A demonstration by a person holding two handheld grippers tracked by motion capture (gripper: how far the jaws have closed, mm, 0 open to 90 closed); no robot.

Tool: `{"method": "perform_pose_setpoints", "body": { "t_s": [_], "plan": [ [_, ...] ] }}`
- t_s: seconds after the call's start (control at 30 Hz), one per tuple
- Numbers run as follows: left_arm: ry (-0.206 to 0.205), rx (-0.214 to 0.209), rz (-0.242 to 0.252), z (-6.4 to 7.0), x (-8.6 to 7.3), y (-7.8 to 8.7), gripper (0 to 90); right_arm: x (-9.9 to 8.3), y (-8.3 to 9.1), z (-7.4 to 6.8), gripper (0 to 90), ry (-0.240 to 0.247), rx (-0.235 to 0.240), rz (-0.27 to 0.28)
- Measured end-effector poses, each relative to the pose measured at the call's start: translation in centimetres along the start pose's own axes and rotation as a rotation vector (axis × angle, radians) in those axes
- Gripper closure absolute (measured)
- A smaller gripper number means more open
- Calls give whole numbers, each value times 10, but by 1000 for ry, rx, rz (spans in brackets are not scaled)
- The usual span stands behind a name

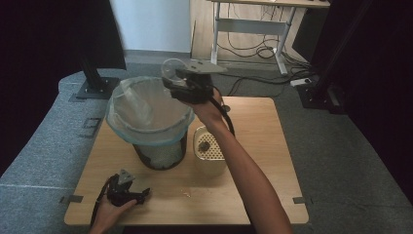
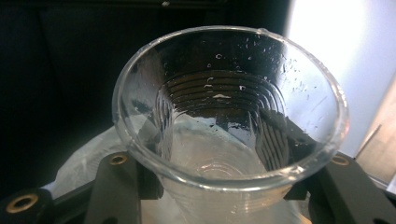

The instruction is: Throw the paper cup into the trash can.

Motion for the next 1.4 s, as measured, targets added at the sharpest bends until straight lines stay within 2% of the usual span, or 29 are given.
{"method": "perform_pose_setpoints", "body": {
  "t_s": [0.2,0.27,0.33,0.37,0.47,0.53,0.7,0.87,0.97,1.1,1.27,1.4],
  "plan": [
    [-4,-3,-1,0,-1,1,50,3,-33,-22,436,12,51,-18],
    [-4,-3,0,0,0,1,50,0,-42,-27,253,20,80,-53],
    [-4,-3,0,0,-1,1,50,-8,-51,-27,154,61,42,-133],
    [-4,-3,0,0,-1,1,50,-10,-52,-27,137,58,45,-152],
    [-3,-3,0,0,0,1,50,-12,-47,-22,132,59,25,-148],
    [-3,-3,0,0,0,0,49,-12,-39,-15,132,38,1,-133],
    [-4,-3,0,0,-1,1,49,-16,-6,2,159,11,-2,-82],
    [-4,-3,0,0,0,1,49,-36,44,16,205,-16,-2,-22],
    [-6,-3,-1,0,-1,1,48,-61,78,24,221,-35,-4,-13],
    [-4,-1,-2,0,0,0,45,-104,126,35,232,-43,-28,-32],
    [1,4,-5,-1,0,-1,34,-156,171,44,243,-57,-69,-63],
    [3,9,-8,-2,1,-2,30,-199,199,51,249,-84,-113,-94]
  ]
}}
Point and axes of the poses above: each handheld gripper's, and its own axes: y roughly backward along the jaws, x roughly out of its top, z roughly to its right, the point moved 7 cm from there along -y, roughly forward along the jaws, and after that the axes turned 8 degrees about z, right-handed, at the moved point
